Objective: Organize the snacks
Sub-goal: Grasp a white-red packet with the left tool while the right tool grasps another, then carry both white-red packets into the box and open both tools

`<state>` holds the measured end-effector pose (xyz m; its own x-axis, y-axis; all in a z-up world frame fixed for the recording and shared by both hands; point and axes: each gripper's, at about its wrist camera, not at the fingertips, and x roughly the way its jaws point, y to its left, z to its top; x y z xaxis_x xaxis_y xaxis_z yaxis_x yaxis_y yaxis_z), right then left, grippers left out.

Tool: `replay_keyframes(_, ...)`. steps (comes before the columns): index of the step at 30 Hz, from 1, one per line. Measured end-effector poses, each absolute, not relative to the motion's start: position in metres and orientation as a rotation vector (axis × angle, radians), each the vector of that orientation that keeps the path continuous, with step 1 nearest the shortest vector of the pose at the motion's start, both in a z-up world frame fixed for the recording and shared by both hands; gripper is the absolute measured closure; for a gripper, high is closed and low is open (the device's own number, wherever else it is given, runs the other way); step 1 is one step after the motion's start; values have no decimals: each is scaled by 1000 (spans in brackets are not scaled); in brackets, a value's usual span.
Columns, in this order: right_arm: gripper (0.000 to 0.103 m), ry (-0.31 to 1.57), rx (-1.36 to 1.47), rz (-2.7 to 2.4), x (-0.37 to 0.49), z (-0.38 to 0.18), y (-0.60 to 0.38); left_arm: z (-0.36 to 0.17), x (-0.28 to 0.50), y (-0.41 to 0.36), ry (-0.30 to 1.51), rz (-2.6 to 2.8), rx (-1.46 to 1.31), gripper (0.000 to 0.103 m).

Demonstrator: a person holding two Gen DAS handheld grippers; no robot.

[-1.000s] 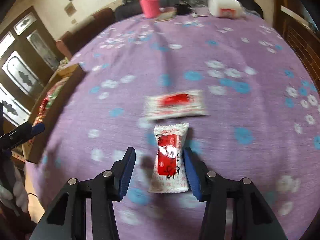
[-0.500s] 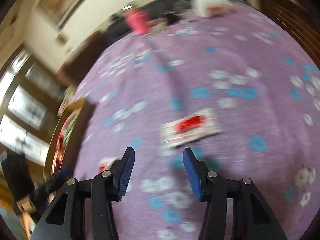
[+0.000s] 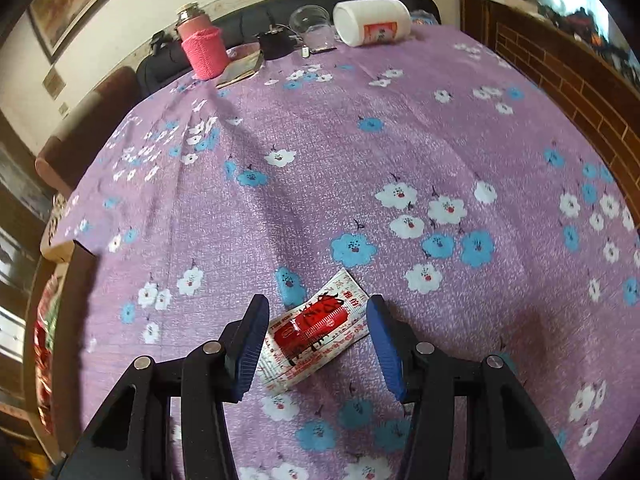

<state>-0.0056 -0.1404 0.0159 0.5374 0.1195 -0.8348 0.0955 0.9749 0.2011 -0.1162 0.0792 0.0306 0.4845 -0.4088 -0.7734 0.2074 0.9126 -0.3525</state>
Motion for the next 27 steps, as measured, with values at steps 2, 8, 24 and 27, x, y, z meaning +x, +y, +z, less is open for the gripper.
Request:
replay_keyframes(2, 63, 999, 188, 26, -10, 17, -142, 29, -109, 72, 1013, -361, -187, 16)
replay_keyframes(8, 60, 982, 208, 116, -31, 26, -164, 20, -87, 43, 1043, -296, -19, 61)
replay_keyframes(24, 36, 1036, 278, -29, 0, 14, -139, 22, -97, 71, 1005, -334, -122, 80)
replay_keyframes(27, 71, 1021, 120, -59, -5, 13, -121, 29, -102, 83, 982, -338, -154, 80)
